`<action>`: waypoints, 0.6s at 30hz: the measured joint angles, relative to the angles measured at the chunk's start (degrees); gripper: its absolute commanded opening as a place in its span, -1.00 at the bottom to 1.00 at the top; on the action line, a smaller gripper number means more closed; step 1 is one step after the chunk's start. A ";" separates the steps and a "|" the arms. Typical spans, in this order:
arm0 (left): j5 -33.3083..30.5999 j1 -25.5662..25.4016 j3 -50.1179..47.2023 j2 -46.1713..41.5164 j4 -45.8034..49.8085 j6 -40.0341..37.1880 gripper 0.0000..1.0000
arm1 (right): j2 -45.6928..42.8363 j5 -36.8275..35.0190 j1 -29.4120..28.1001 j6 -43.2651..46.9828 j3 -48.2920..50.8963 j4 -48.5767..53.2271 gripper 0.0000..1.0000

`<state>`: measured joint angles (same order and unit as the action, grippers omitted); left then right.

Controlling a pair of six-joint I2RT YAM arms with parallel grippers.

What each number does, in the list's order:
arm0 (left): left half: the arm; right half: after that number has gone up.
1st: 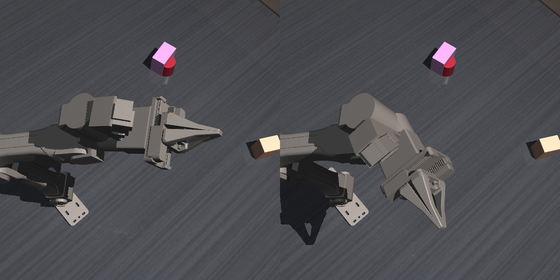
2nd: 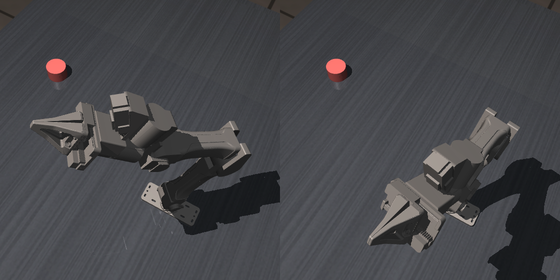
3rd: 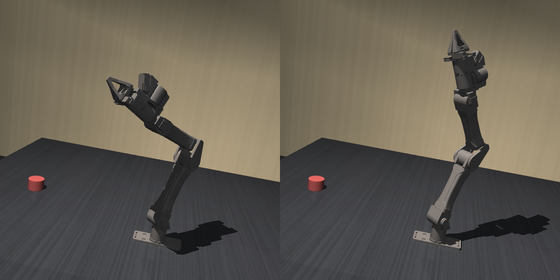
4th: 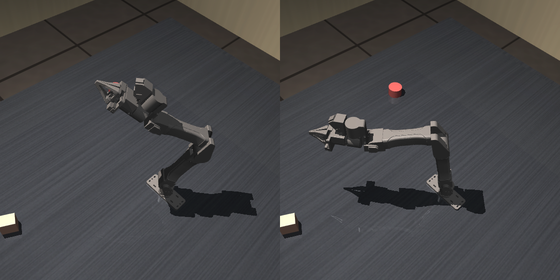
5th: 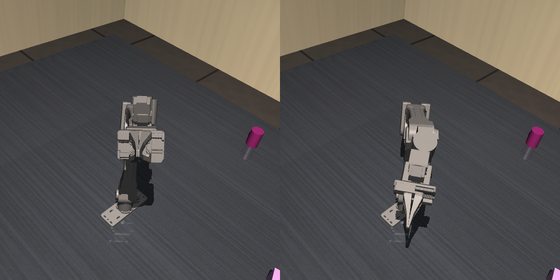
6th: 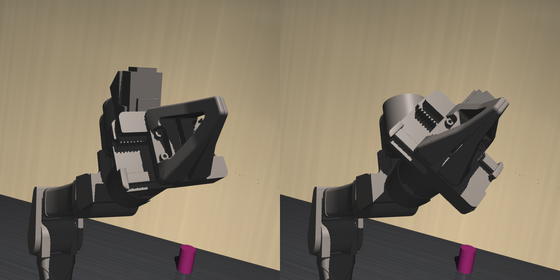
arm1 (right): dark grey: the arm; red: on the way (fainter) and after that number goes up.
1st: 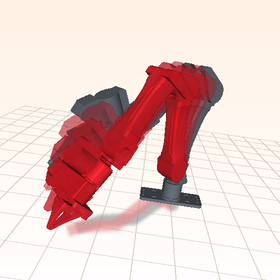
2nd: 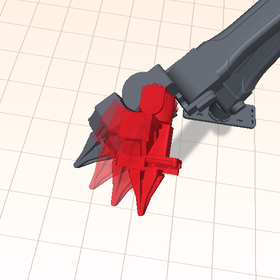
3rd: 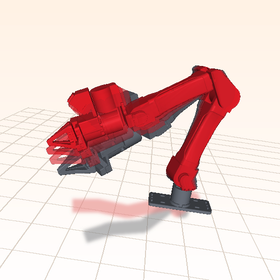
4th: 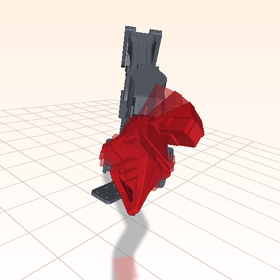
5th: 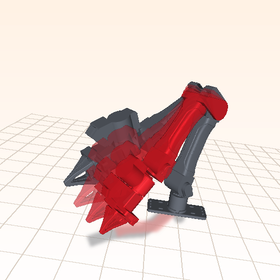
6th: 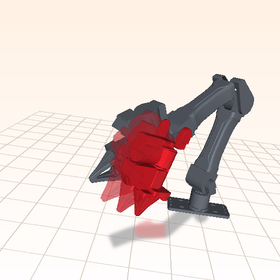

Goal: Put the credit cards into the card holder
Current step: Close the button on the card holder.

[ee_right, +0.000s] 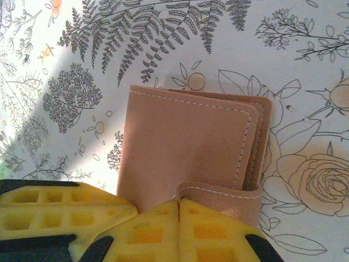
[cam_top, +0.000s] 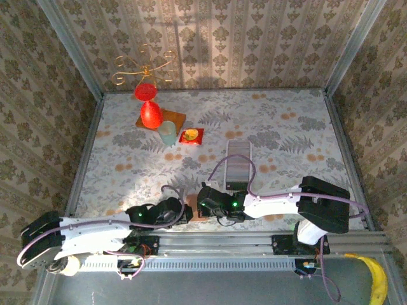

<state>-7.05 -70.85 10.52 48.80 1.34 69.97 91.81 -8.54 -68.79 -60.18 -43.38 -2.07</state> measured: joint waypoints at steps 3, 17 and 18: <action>-0.33 0.00 -1.09 -2.69 0.72 0.39 -1.00 | 0.59 0.00 0.00 0.00 -0.70 0.39 -1.00; -0.79 0.00 -2.47 -5.29 1.88 2.08 -1.00 | 2.05 0.04 0.00 0.61 -4.31 5.53 -1.00; -0.83 0.00 -2.47 -5.20 1.86 2.12 -1.00 | 2.34 0.07 -0.04 0.98 -4.85 6.23 -1.00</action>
<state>-7.88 -70.85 8.05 43.59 3.20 72.10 94.15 -8.47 -68.84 -59.20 -48.23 4.16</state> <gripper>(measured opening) 0.046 0.039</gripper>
